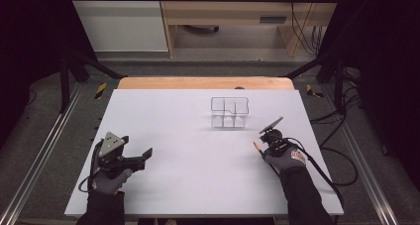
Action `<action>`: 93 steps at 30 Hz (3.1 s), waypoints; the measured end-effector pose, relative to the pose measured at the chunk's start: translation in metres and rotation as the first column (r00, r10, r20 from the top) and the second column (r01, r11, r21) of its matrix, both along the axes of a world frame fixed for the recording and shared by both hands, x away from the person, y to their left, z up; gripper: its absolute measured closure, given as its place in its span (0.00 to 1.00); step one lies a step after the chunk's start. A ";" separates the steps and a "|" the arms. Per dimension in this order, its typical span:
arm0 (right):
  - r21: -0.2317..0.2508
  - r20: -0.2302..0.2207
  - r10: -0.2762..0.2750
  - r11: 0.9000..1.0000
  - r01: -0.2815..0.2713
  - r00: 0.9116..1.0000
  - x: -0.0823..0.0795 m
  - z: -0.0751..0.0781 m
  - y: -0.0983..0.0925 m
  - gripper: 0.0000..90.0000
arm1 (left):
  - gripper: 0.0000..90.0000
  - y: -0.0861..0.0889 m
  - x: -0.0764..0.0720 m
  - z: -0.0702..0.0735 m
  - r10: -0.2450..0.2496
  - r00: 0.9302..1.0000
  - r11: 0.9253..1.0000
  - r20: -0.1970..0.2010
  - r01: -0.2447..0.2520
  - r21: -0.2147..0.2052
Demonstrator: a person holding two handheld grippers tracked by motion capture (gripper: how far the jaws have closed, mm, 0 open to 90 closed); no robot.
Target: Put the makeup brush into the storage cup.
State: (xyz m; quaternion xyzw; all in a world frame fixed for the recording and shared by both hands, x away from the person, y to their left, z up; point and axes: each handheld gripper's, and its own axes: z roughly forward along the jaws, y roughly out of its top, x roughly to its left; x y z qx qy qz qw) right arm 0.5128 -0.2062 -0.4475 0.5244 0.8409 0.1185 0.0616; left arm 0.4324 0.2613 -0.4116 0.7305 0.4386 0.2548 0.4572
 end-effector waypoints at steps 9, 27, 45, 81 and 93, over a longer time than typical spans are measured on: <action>0.004 -0.010 0.001 1.000 -0.001 1.000 0.001 0.001 -0.001 0.93 | 0.05 0.000 0.000 0.000 -0.001 1.000 1.000 -0.001 0.001 -0.001; 0.100 0.091 0.032 0.994 -0.041 0.995 -0.010 0.029 -0.010 0.93 | 0.05 -0.001 0.001 -0.001 -0.001 1.000 1.000 -0.007 0.001 -0.002; 0.255 0.350 0.081 0.951 -0.178 0.933 -0.027 0.065 0.003 0.93 | 0.05 -0.001 0.002 -0.002 0.000 1.000 1.000 -0.011 0.000 -0.024; 0.452 0.618 0.080 0.778 -0.437 0.782 -0.044 0.071 0.046 0.93 | 0.05 -0.021 -0.002 0.003 -0.048 0.999 0.995 0.002 0.048 -0.090; 0.490 0.616 0.080 0.740 -0.461 0.784 -0.041 0.062 0.062 0.93 | 0.05 -0.028 0.002 0.007 -0.063 0.998 0.989 -0.003 0.062 -0.135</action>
